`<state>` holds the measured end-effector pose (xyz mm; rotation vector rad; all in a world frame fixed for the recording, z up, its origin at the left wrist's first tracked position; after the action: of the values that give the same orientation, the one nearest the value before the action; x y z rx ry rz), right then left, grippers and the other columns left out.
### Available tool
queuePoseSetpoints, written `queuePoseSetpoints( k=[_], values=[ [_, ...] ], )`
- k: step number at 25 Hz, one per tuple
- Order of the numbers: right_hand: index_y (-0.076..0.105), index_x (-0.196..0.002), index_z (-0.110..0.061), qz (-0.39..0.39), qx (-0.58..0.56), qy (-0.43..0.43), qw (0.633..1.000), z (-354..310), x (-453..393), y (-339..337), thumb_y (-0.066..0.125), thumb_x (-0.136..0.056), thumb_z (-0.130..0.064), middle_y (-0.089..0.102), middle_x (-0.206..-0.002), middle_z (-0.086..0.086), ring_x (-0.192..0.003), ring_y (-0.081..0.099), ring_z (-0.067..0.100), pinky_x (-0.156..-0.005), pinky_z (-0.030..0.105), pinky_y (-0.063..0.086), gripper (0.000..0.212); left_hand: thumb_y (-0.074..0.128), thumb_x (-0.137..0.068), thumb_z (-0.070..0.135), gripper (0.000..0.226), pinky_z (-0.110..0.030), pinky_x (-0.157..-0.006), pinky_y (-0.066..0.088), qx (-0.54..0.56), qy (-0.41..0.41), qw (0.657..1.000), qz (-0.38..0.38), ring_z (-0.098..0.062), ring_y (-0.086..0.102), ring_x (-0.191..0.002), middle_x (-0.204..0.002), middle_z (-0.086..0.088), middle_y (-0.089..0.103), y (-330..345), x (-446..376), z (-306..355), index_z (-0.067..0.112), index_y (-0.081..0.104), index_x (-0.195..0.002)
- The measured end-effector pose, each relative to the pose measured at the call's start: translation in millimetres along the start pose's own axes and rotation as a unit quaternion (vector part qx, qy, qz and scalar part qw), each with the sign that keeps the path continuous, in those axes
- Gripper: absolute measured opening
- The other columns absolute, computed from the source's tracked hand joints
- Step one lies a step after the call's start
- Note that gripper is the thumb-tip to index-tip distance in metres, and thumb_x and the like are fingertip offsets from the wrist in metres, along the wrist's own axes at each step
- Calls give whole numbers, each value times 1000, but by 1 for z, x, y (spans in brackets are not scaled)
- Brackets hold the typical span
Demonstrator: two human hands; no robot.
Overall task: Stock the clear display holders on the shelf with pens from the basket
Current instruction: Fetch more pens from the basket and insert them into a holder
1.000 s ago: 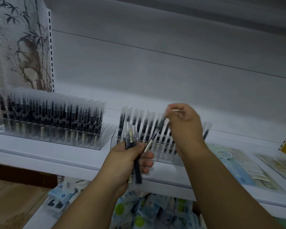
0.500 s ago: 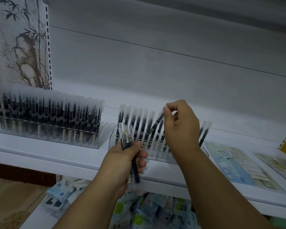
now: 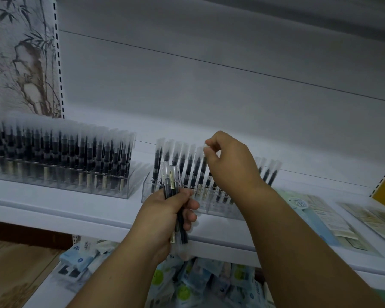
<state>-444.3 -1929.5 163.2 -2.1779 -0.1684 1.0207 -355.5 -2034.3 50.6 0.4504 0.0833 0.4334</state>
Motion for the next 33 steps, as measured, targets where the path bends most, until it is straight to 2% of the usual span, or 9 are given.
queuePoseSetpoints(
  k=[6, 11, 13, 16, 21, 26, 29, 31, 33],
  values=[
    [61, -98, -9, -81, 78, 39, 993, -8, -16, 3, 52, -95, -14, 66, -92, 7, -80, 63, 26, -74, 41, 57, 11, 55, -97, 8, 14, -27, -45, 40, 19, -11, 1000, -9, -18, 52, -51, -70, -13, 65, 5, 5, 3, 0, 64, -103],
    [55, -126, -20, -56, 106, 44, 992, -11, 1, -1, 51, -98, -32, 61, -112, 0, -90, 61, 20, -75, 33, 51, 30, 55, -96, 9, 17, -28, -47, 41, 22, -5, 999, -24, -19, 54, -53, -74, -14, 66, 8, 12, 8, 0, 66, -106],
    [55, -126, -29, -77, -3, 63, 995, -13, 11, -1, 53, -98, -39, 60, -108, -6, -82, 62, 11, -68, 28, 47, 30, 55, -97, 9, 17, -28, -47, 42, 24, -5, 999, -38, -19, 54, -53, -75, -15, 67, 11, 12, 8, 0, 66, -106],
    [66, -115, -22, -206, -243, 122, 940, -14, 28, 15, 64, -95, -27, 67, -84, -3, -51, 57, -3, -49, 15, 43, 21, 55, -96, 9, 18, -29, -47, 44, 27, -16, 998, -62, -20, 57, -53, -77, -18, 68, 16, 14, 4, -3, 66, -106],
    [67, -108, -13, -236, -306, 127, 914, -6, 35, 16, 71, -89, -14, 67, -72, 4, -57, 59, 12, -46, 14, 42, 20, 57, -95, 10, 15, -29, -47, 44, 15, -20, 997, -68, -20, 53, -51, -72, -17, 66, 20, 12, -5, -2, 64, -102],
    [70, -96, -14, -152, -284, 159, 933, 6, 34, 5, 71, -88, -13, 71, -82, 2, -42, 49, -2, -42, 14, 39, 8, 59, -95, 29, 31, -29, -48, 44, -1, -8, 999, -45, -19, 52, -52, -70, -13, 66, 17, 8, -9, -1, 64, -100],
    [67, -99, -22, 28, -305, 195, 932, 31, 23, -28, 67, -91, -18, 72, -94, 0, -49, 46, 9, -44, 22, 40, 9, 57, -97, 25, 26, -27, -44, 44, 28, -15, 999, -17, -17, 52, -46, -75, -16, 71, 12, 2, -6, 0, 63, -97],
    [62, -105, -26, 140, -258, 162, 942, 39, 17, -48, 64, -93, -20, 67, -94, -6, -53, 50, 11, -47, 25, 45, 13, 57, -97, 22, 23, -25, -40, 40, 38, -21, 999, -17, -15, 47, -42, -75, -17, 71, 12, -1, -5, 0, 62, -96],
    [59, -104, -27, 185, -191, 106, 958, 37, 15, -54, 64, -94, -21, 62, -89, -14, -59, 54, 4, -58, 18, 49, 13, 57, -97, 21, 24, -25, -39, 36, 31, -21, 999, -24, -15, 42, -41, -70, -15, 68, 15, -2, -6, -2, 61, -99]
  ],
)
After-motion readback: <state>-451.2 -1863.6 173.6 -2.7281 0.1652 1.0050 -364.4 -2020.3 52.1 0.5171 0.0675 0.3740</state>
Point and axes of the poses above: each hand's wrist, its own x-axis away from the middle knuckle, its own y-axis out of the palm, z = x × y, the point moved 6 cm from there along -x, towards the middle knuckle
